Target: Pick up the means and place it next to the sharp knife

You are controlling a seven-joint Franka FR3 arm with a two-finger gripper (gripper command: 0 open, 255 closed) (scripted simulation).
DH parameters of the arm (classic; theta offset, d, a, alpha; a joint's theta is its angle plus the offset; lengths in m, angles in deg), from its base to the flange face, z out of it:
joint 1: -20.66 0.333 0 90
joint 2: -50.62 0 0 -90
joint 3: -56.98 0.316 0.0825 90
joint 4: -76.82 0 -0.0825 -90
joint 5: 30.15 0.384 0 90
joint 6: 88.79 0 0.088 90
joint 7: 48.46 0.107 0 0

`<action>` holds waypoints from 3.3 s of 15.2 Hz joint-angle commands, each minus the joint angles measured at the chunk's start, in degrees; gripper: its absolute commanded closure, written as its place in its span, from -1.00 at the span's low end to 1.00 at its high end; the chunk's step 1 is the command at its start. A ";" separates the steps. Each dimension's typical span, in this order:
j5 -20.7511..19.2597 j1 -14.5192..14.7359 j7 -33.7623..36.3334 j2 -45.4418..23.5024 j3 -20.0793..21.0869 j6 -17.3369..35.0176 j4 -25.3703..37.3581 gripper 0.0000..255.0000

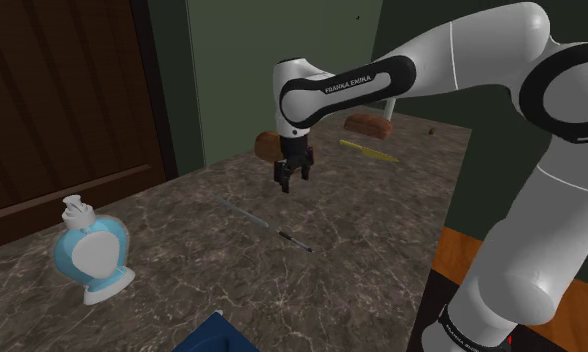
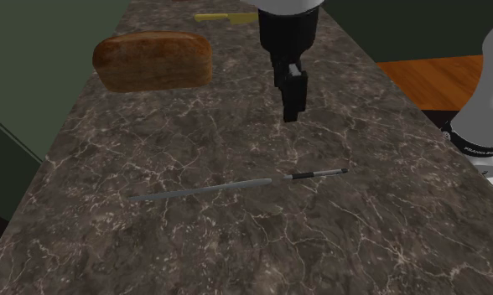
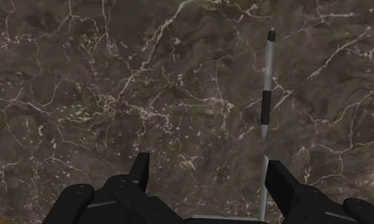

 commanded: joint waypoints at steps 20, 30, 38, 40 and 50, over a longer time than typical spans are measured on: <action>-3.43 6.02 6.33 -32.36 2.38 0.91 29.38 -1.00; -3.46 6.01 6.35 -32.44 2.37 1.30 29.07 1.00; -3.45 6.00 6.35 -32.43 2.37 1.32 29.04 1.00; -3.35 6.00 6.27 -31.88 2.43 0.07 29.75 1.00; -2.93 6.06 5.91 -29.88 2.65 -6.56 34.42 1.00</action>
